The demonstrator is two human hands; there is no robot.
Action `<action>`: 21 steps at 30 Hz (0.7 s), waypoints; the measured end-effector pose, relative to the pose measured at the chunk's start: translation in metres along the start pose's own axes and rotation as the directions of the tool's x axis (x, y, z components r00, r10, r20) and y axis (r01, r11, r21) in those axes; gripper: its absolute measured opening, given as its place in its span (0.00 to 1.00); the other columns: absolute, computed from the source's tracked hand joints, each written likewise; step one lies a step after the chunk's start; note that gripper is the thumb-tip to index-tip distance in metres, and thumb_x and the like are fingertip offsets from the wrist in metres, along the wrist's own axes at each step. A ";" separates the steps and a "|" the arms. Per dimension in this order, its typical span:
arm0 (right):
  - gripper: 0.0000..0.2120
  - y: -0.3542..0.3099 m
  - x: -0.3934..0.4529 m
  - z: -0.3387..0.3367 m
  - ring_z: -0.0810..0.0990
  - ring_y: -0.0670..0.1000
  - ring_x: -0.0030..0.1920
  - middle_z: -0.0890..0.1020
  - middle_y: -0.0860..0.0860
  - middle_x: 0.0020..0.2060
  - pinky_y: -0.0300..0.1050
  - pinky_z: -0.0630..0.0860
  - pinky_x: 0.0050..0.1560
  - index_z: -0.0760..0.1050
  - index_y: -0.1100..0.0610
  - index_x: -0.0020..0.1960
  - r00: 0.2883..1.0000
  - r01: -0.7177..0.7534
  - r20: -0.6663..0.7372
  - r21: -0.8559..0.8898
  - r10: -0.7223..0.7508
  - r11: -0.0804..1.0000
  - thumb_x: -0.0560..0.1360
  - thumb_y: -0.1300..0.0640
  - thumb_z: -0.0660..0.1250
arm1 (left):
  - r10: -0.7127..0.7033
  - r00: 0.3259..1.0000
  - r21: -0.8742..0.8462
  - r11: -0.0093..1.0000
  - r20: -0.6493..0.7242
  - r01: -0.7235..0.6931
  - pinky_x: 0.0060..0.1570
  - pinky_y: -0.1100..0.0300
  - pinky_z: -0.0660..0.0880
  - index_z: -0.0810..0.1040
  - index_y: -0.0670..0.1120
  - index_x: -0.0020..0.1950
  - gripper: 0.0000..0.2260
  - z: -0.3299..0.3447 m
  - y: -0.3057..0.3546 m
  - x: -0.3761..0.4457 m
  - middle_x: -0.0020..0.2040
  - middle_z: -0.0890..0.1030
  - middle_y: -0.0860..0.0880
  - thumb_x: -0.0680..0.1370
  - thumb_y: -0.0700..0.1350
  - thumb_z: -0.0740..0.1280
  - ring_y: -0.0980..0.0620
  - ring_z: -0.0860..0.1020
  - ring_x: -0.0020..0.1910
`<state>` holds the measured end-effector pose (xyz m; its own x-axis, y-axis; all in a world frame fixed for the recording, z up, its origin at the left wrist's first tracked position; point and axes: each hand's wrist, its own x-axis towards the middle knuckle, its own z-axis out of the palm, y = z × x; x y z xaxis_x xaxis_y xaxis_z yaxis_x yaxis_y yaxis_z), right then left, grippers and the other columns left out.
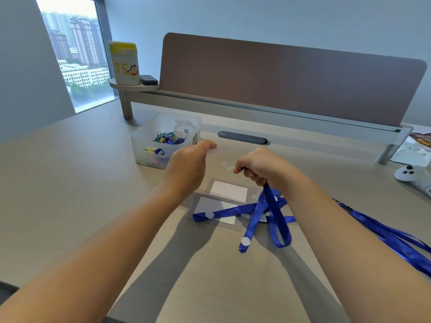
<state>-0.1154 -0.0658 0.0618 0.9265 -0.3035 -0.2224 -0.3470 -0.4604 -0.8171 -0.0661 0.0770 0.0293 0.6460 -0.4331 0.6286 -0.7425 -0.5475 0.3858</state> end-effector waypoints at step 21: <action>0.08 0.120 -0.034 -0.011 0.71 0.44 0.32 0.81 0.58 0.39 0.35 0.69 0.34 0.81 0.67 0.49 0.927 0.033 -0.372 -0.032 -0.043 0.999 0.73 0.65 0.65 | 0.150 0.926 0.153 0.965 0.346 -0.214 0.42 0.51 0.73 0.75 0.38 0.56 0.16 0.057 0.038 -0.035 0.52 0.77 0.36 0.70 0.28 0.65 0.37 0.75 0.47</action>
<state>-0.1896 -0.1198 -0.0227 0.8195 -0.5724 0.0267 -0.3205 -0.4964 -0.8068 -0.1069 0.0310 -0.0166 0.5480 -0.7309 0.4068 -0.8273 -0.5455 0.1344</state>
